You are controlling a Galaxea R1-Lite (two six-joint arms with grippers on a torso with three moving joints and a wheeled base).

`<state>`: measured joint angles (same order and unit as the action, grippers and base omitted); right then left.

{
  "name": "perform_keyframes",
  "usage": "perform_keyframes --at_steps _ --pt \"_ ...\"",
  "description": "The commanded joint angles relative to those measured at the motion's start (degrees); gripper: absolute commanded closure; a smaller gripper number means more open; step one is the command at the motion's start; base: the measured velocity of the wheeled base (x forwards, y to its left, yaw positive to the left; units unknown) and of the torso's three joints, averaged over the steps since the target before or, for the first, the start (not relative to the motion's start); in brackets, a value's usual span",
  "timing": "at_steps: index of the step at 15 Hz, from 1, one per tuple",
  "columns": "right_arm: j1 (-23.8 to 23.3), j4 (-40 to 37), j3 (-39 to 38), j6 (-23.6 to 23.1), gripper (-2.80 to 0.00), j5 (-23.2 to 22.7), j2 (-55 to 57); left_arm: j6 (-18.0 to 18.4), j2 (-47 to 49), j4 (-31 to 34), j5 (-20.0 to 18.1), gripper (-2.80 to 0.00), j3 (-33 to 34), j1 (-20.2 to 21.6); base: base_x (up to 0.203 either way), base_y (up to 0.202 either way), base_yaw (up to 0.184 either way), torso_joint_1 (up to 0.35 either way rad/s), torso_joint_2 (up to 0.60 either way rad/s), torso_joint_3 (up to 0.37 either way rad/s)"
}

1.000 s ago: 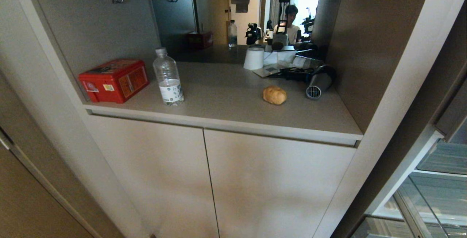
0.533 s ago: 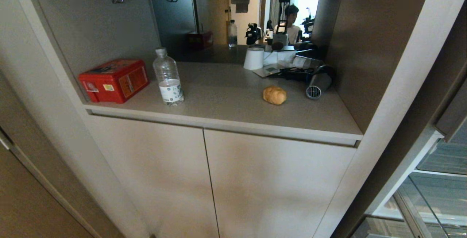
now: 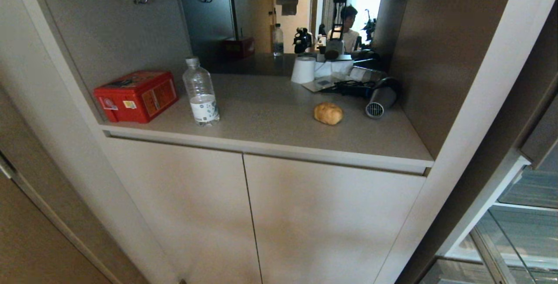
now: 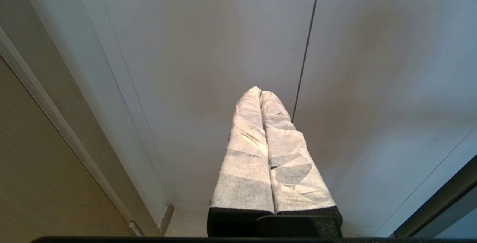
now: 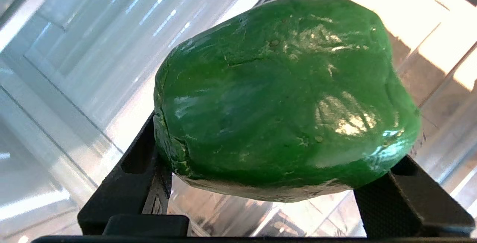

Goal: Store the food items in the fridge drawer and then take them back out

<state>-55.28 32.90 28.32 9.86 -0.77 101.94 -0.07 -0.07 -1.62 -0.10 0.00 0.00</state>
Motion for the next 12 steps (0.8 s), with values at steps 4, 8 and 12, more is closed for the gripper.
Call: perform_keyframes --at_steps 4,8,12 --pt "0.0 0.24 2.47 0.07 0.0 -0.02 2.96 -0.01 -0.01 -0.05 0.01 0.0 0.62 0.0 0.0 0.0 0.0 0.0 0.0 0.0" --pt "0.0 0.23 3.74 0.07 0.0 -0.02 4.05 -0.01 -0.01 -0.05 0.01 0.0 0.62 0.0 0.0 0.0 0.0 0.0 0.0 0.0" --pt "0.0 0.23 4.45 0.07 0.0 -0.02 4.85 -0.01 -0.01 -0.05 0.01 0.0 0.62 0.0 0.0 0.0 0.0 0.0 0.0 0.0"
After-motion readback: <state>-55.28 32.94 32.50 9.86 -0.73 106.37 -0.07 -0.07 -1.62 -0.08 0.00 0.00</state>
